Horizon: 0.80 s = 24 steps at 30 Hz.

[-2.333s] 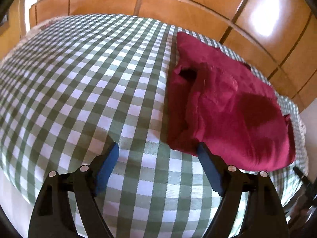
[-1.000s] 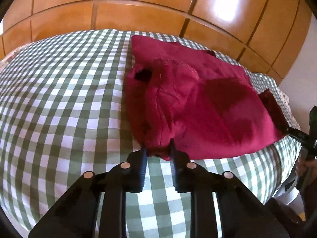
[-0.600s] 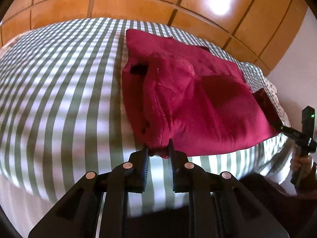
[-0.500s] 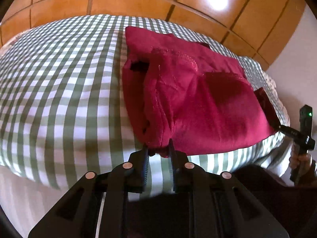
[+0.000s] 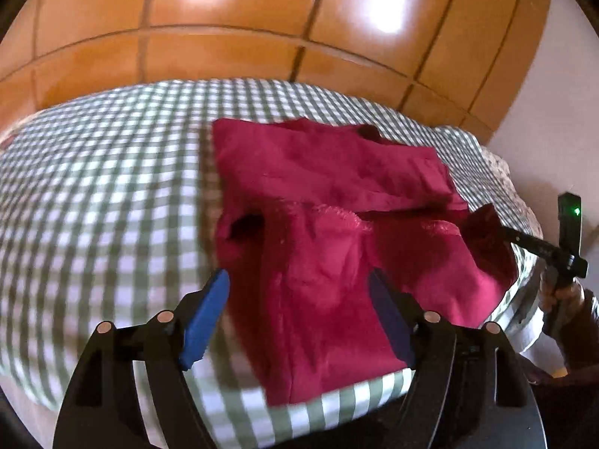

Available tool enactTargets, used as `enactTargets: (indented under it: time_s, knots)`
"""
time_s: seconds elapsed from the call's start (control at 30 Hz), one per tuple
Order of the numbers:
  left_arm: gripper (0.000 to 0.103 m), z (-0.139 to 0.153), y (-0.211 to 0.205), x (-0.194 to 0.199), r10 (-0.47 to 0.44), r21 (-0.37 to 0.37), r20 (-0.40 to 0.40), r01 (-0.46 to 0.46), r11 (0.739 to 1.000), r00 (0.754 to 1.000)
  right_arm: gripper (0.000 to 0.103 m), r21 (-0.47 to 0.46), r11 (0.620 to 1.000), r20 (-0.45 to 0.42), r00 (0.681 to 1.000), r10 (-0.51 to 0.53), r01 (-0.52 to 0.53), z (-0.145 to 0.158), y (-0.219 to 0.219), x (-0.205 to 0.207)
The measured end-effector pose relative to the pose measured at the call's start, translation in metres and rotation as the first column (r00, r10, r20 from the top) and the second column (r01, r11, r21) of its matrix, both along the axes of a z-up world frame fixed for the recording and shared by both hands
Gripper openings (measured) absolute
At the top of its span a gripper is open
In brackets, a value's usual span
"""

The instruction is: Fold small clothes

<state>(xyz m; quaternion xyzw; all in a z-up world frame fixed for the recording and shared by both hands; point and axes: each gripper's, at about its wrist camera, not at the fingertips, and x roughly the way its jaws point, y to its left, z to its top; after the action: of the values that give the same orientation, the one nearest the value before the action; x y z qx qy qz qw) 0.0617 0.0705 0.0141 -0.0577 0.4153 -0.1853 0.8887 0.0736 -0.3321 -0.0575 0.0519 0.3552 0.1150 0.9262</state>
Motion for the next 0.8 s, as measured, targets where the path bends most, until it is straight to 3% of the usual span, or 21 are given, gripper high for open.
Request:
enactTargets:
  time_s: [0.13,0.17,0.2,0.23,0.27,0.53,0.67,0.8]
  knots:
    - [0.076,-0.018,-0.004,0.031,0.001,-0.001,-0.048,-0.002,1.000,0.999,0.041,-0.029,1.000,-0.048,0.999,0.008,-0.010,-0.011,0.007,0.021]
    - [0.067,-0.022,-0.002,0.036,0.001,-0.017,-0.066,-0.002,1.000,0.998,0.027,-0.033,0.999,-0.063,0.998,0.013,-0.015,-0.013,0.007,0.025]
    - [0.051,-0.027,-0.002,0.040,-0.010,-0.041,-0.093,0.007,0.999,0.996,0.018,-0.037,0.999,-0.080,0.997,0.021,-0.024,-0.015,0.008,0.026]
    - [0.016,-0.028,-0.004,0.040,-0.017,-0.042,-0.100,0.013,0.999,0.995,0.008,-0.048,0.998,-0.088,0.996,0.023,-0.028,-0.015,0.007,0.024]
    - [0.008,-0.028,-0.005,0.037,-0.011,-0.021,-0.083,0.009,1.000,0.996,0.008,-0.059,0.998,-0.081,0.997,0.022,-0.027,-0.012,0.007,0.020]
    - [0.006,0.020,0.029,0.002,0.076,-0.129,0.052,-0.069,0.989,0.996,0.007,0.025,1.000,0.037,0.999,-0.013,0.012,0.042,-0.018,-0.013]
    - [0.006,0.051,0.033,0.016,0.107,-0.160,0.131,-0.086,0.983,0.986,0.007,0.097,0.994,0.079,0.995,-0.056,0.048,0.065,-0.029,0.018]
    - [0.006,0.071,0.031,0.054,0.133,-0.119,0.204,-0.110,0.987,0.970,0.007,0.131,0.988,0.107,0.990,-0.096,0.082,0.082,-0.031,0.069]
